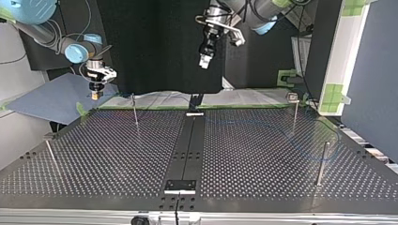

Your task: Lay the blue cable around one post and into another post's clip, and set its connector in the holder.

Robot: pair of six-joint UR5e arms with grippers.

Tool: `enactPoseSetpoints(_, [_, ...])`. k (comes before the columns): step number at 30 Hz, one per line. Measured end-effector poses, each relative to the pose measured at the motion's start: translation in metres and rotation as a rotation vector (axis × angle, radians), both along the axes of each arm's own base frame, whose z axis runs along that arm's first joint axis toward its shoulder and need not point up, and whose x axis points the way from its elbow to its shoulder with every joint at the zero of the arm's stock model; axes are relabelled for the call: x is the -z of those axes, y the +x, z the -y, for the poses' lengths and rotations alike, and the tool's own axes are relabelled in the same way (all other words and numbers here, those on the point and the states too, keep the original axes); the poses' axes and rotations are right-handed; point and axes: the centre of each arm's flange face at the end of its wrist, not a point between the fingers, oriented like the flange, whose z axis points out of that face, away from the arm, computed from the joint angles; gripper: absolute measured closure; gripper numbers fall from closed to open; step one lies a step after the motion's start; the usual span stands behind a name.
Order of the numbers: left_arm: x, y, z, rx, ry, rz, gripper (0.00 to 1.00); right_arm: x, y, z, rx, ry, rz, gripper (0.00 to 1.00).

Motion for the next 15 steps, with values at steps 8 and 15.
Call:
enactPoseSetpoints(8, [0.039, -0.020, -0.018, -0.004, 0.028, -0.054, 0.00, 0.000, 0.000, 0.000, -0.001, -0.003, 0.001, 1.00])
enactPoseSetpoints(15, [0.040, -0.036, -0.031, 0.019, -0.008, -0.045, 0.00, 0.001, 0.000, 0.000, -0.001, -0.002, 0.001, 1.00])
